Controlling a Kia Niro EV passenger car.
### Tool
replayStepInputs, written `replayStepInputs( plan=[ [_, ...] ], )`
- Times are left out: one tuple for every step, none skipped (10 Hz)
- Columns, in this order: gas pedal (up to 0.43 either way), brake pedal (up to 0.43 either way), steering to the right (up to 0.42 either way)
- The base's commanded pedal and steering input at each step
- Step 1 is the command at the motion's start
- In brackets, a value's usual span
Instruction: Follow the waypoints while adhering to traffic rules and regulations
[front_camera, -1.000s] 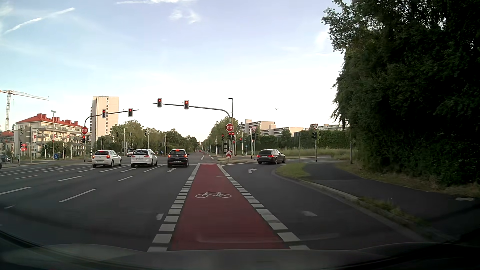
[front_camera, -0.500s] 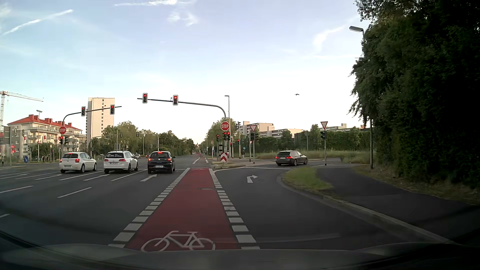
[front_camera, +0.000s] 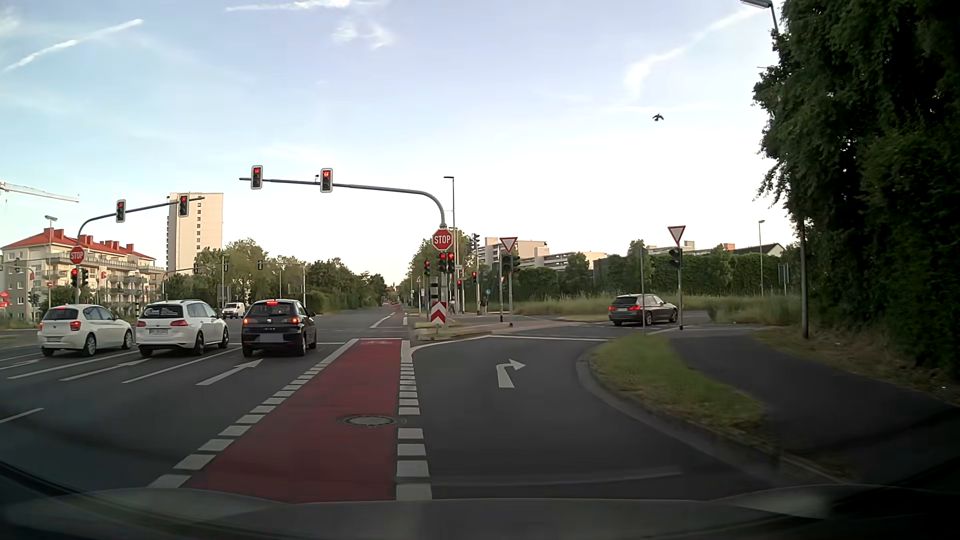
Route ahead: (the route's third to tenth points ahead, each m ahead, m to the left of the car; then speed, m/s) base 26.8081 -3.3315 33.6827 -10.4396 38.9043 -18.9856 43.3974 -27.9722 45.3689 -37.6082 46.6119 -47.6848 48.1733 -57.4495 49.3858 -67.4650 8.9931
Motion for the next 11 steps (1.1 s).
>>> replayStepInputs(
  plan=[
    [0.000,0.171,-0.001],
    [0.000,0.171,-0.001],
    [0.000,0.171,-0.001],
    [0.000,0.177,0.001],
    [0.000,0.189,0.005],
    [0.000,0.207,0.012],
    [0.000,0.213,0.020],
    [0.000,0.226,0.027],
    [0.000,0.226,0.036],
    [0.000,0.226,0.045],
    [0.000,0.226,0.055]
  ],
)
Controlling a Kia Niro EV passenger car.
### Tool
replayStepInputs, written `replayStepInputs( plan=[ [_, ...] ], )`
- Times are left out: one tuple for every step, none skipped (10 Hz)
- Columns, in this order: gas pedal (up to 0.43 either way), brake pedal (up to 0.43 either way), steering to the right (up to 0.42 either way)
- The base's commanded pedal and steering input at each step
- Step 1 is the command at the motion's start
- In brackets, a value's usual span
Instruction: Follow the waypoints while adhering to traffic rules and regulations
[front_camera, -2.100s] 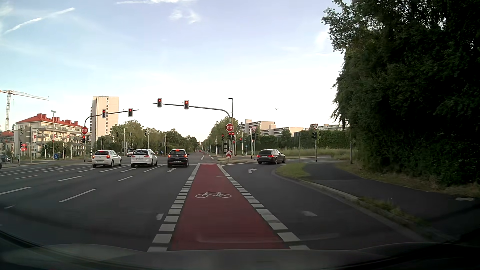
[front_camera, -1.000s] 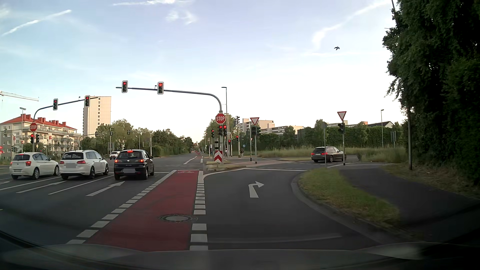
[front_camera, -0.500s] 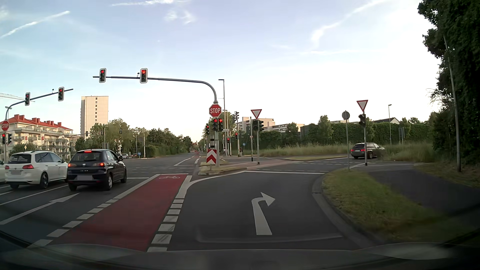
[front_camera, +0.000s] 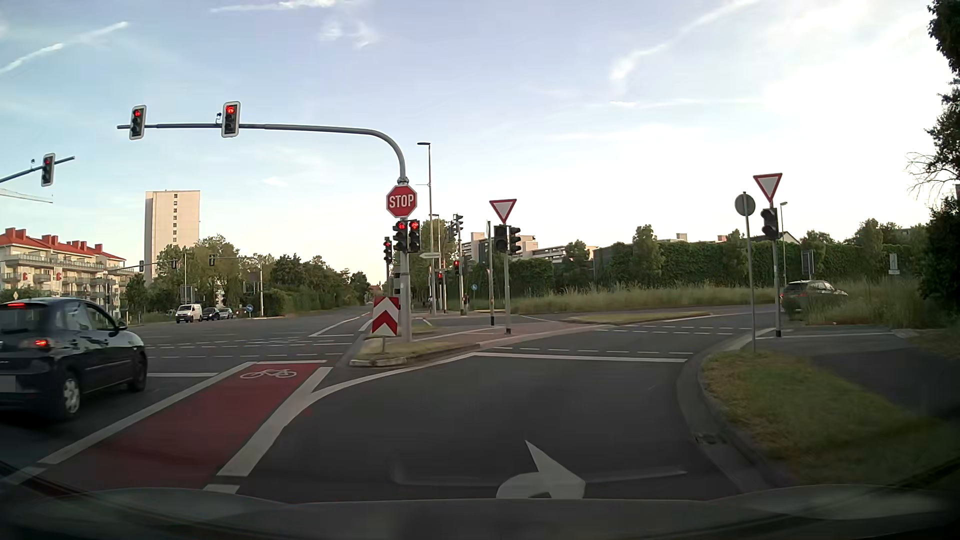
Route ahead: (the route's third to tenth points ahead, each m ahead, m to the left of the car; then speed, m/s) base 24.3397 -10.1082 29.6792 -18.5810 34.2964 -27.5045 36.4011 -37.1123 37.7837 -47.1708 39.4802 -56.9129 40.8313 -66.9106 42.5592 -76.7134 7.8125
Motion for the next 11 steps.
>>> replayStepInputs(
  plan=[
    [0.000,0.226,0.063],
    [0.000,0.226,0.068],
    [0.000,0.226,0.078],
    [0.000,0.226,0.088],
    [0.000,0.226,0.095],
    [0.000,0.226,0.101],
    [0.000,0.226,0.112],
    [0.000,0.226,0.125],
    [0.000,0.134,0.135],
    [0.000,0.000,0.147],
    [0.000,0.000,0.160]
  ],
)
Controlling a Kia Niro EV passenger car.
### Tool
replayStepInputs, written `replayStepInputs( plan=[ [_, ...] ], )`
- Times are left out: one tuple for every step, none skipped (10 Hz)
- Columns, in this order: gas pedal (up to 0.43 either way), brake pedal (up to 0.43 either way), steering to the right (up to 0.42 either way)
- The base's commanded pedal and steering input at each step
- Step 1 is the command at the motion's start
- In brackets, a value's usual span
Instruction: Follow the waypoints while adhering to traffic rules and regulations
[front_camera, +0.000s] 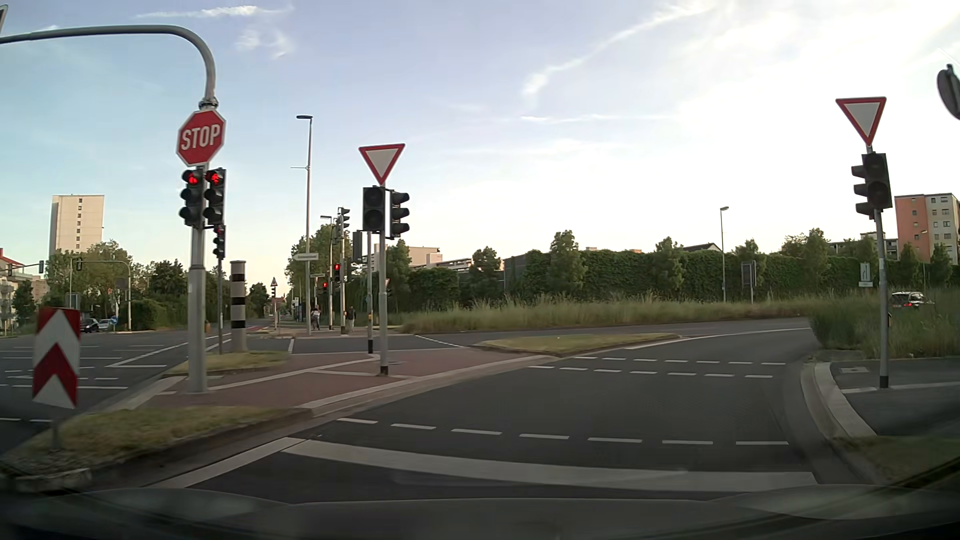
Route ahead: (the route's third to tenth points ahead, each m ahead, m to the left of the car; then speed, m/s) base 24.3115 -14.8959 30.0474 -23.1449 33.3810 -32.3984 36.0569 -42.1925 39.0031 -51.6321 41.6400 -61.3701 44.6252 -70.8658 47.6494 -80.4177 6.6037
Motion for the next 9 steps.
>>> replayStepInputs(
  plan=[
    [0.000,0.000,0.169],
    [0.000,0.000,0.176],
    [0.000,0.000,0.181],
    [0.000,0.000,0.183],
    [0.028,0.000,0.184],
    [0.059,0.000,0.185],
    [0.067,0.000,0.186],
    [0.098,0.000,0.186],
    [0.118,0.000,0.183]
  ],
)
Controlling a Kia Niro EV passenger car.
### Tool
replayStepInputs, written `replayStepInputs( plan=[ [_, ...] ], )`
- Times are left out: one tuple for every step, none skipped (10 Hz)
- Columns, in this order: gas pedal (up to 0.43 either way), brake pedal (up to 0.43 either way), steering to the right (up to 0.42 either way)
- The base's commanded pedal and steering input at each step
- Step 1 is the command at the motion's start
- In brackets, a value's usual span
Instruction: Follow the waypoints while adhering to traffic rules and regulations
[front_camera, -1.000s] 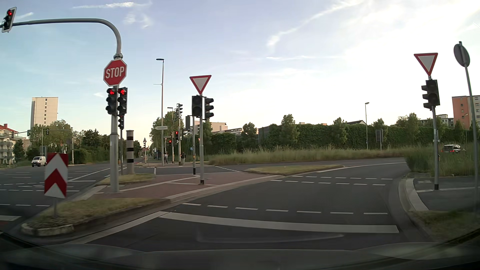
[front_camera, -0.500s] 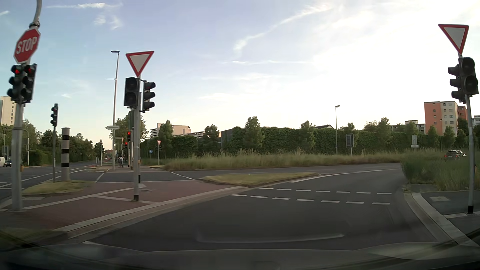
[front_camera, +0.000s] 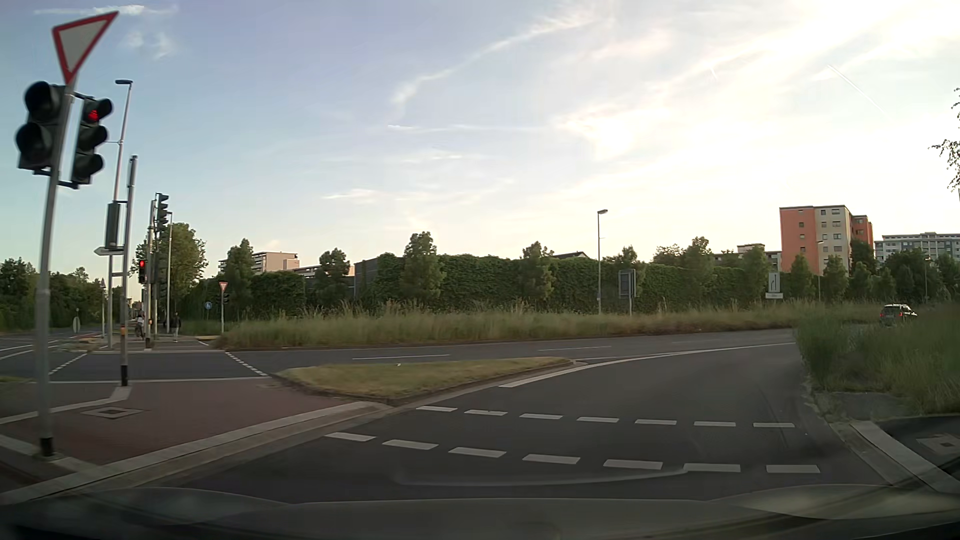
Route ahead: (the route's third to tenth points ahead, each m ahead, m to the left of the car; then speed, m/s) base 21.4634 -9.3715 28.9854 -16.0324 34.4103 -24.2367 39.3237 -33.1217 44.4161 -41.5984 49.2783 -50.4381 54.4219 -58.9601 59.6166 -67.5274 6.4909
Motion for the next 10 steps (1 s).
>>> replayStepInputs(
  plan=[
    [0.130,0.000,0.183],
    [0.150,0.000,0.183],
    [0.157,0.000,0.182],
    [0.177,0.000,0.183],
    [0.189,0.000,0.182],
    [0.197,0.000,0.185],
    [0.197,0.000,0.189],
    [0.197,0.000,0.193],
    [0.209,0.000,0.196],
    [0.240,0.000,0.196]
  ],
)
